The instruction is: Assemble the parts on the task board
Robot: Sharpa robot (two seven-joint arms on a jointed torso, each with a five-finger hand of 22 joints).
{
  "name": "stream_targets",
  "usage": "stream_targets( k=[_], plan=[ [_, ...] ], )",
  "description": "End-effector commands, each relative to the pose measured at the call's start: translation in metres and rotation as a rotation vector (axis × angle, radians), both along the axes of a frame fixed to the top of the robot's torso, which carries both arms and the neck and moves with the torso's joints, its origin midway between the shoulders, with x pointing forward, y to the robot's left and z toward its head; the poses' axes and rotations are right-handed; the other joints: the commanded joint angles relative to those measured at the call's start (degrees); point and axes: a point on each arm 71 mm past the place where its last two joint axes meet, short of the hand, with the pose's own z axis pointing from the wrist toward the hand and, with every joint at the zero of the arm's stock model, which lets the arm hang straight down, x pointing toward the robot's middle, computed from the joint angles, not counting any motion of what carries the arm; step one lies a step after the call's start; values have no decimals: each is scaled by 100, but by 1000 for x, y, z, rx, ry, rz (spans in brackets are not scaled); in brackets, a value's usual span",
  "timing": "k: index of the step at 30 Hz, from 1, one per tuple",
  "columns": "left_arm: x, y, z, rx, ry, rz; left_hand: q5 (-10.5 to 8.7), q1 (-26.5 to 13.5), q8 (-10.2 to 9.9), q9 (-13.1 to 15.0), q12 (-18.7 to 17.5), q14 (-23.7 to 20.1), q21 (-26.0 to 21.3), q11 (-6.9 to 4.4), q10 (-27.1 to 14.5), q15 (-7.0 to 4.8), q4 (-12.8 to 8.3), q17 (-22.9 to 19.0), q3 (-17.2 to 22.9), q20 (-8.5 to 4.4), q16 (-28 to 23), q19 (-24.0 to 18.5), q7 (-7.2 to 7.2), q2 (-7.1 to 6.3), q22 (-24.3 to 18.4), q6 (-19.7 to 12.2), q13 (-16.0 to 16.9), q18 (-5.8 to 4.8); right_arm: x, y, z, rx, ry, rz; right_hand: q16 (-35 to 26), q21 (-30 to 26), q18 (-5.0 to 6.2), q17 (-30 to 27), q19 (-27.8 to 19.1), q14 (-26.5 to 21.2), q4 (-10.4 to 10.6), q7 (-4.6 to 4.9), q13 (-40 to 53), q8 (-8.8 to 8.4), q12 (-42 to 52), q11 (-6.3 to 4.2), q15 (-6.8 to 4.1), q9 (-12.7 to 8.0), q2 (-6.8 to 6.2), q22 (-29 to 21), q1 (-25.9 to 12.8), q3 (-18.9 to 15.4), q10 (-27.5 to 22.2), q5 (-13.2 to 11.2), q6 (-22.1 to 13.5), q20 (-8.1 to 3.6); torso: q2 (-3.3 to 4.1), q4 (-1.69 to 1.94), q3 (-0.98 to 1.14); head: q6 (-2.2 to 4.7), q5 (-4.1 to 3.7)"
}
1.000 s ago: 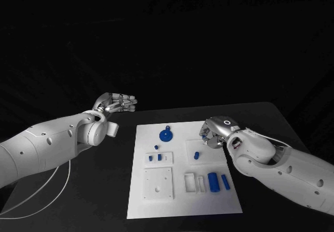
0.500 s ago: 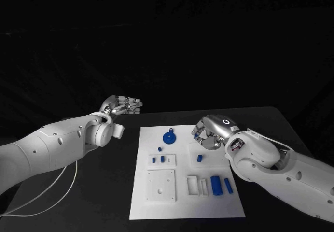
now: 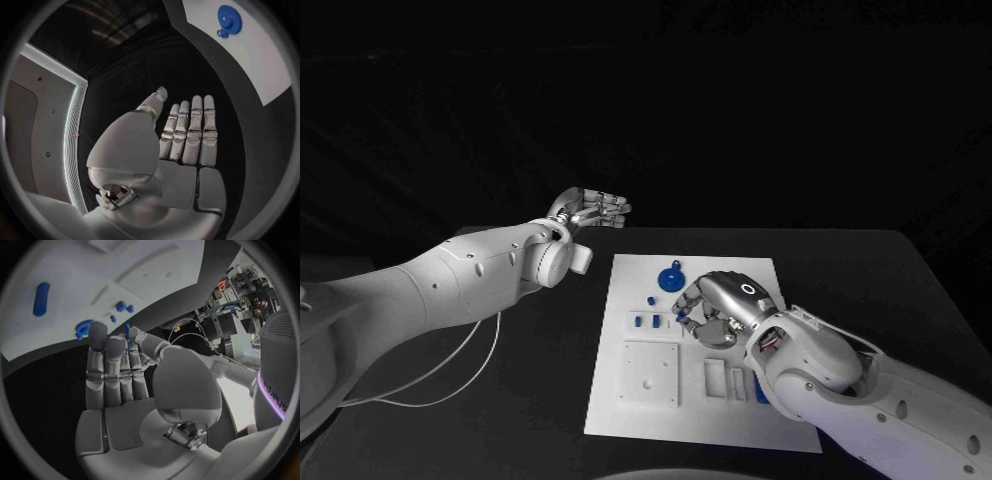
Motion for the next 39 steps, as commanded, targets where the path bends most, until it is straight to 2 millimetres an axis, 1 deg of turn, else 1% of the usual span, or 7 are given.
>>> stream_targets(
  k=[1,7,13,22,31,36,39],
  plan=[
    [0,-4,0,-20,-8,-22,-12,15,4,-7,-12,-18,38,19,-11,-8,-22,-6,16,3,-24,46,7,65,-15,-12,1,73,-6,7,-7,-4,-8,47,-30,24,125,12,229,28,18,-1,31,20,19,-30,9,2,33,-8,28,-28,60,12,20,-27,-47,-8,-26,-59,88],
    [0,-7,-3,-22,-5,-27,-12,15,4,-7,-12,-18,38,19,-11,-8,-22,-6,16,3,-24,46,7,65,-15,-12,1,73,-19,17,-30,-32,36,88,-37,27,122,16,229,31,8,0,31,20,19,-30,10,1,39,-16,26,-33,59,12,18,-25,-55,-12,-26,-148,206],
    [0,-9,-3,-23,-3,-32,-8,10,4,-7,-12,-24,44,21,-16,-6,-32,-7,19,5,-24,43,9,68,-27,-19,1,75,-27,21,-44,-40,51,96,-48,32,123,25,228,35,-9,-1,31,21,19,-29,9,0,49,-29,22,-40,58,11,20,-27,-47,-7,-25,-214,257],
    [-1,-9,-4,-25,2,-38,-9,3,4,-7,-11,-28,53,23,-22,-5,-40,-7,17,6,-24,43,11,73,-42,-26,1,78,-29,22,-53,-54,58,87,-54,46,123,37,231,45,-25,-3,31,22,19,-30,8,-1,48,-36,13,-30,64,12,27,-28,-48,-3,-29,-296,310],
    [-1,-7,-4,-26,5,-38,-10,-4,5,-6,-12,-33,56,26,-27,-3,-39,-7,11,9,-25,43,12,75,-50,-30,1,79,-29,19,-57,-72,60,79,-61,57,123,47,228,47,-36,-3,31,22,19,-30,8,-2,49,-42,8,-23,66,12,29,-29,-47,-8,-32,-332,315],
    [-1,-6,-4,-25,6,-38,-10,-4,5,-6,-12,-33,56,26,-27,-3,-39,-7,11,9,-25,43,12,75,-50,-30,1,79,-29,19,-57,-79,57,75,-61,57,123,47,228,47,-36,-3,31,22,19,-30,8,-2,49,-42,8,-23,66,12,29,-29,-45,-6,-24,-340,310],
    [-1,-6,-4,-25,7,-38,-10,-4,5,-6,-12,-33,56,26,-27,-3,-39,-7,11,9,-25,43,12,75,-50,-30,1,79,-29,18,-59,-91,59,73,-65,67,123,57,228,49,-48,-5,31,21,18,-30,7,-3,45,-46,6,-14,68,12,31,-30,-46,-5,-25,-329,273]
  ],
)
